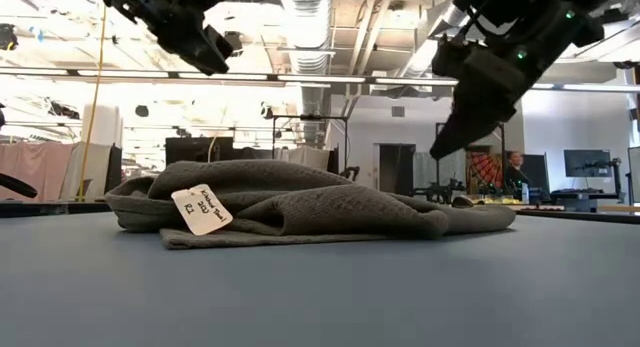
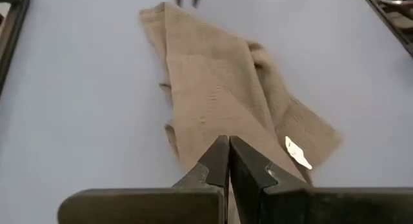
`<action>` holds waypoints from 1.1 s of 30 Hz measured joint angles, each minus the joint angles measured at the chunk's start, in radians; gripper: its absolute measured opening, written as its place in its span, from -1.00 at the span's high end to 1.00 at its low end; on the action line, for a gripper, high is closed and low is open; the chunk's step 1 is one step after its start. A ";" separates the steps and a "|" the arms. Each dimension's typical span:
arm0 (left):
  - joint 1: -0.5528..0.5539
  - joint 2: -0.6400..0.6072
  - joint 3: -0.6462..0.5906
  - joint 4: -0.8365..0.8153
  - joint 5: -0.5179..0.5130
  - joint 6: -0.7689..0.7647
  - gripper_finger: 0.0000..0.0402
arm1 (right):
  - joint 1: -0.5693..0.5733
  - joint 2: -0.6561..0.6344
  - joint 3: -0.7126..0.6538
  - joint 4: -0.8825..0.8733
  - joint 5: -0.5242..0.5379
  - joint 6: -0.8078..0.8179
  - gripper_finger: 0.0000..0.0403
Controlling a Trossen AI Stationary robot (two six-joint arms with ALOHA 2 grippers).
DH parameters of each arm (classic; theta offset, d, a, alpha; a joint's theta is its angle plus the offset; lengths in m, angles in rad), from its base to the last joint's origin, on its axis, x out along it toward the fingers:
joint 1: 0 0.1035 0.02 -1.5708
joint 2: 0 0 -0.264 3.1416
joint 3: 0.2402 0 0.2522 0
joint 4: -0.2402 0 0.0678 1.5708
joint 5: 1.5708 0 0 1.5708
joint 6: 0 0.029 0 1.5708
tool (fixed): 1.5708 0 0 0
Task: Roll towel into tight, uniform cylinder
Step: Fold the gray towel
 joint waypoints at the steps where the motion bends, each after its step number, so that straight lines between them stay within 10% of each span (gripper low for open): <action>1: 0.000 0.001 -0.012 0.017 0.000 -0.014 1.00 | -0.019 -0.010 0.000 -0.028 0.015 0.000 0.33; 13: -0.012 0.196 -0.128 0.207 -0.144 -0.050 0.69 | -0.282 0.016 -0.001 -0.326 -0.173 -0.064 -0.14; 23: 0.029 0.292 -0.125 0.278 -0.154 -0.037 0.24 | -0.274 0.026 -0.001 -0.388 -0.232 -0.139 -0.24; 33: 0.068 0.330 -0.125 0.268 -0.121 -0.025 0.19 | -0.270 0.090 0.000 -0.320 -0.232 -0.183 -0.24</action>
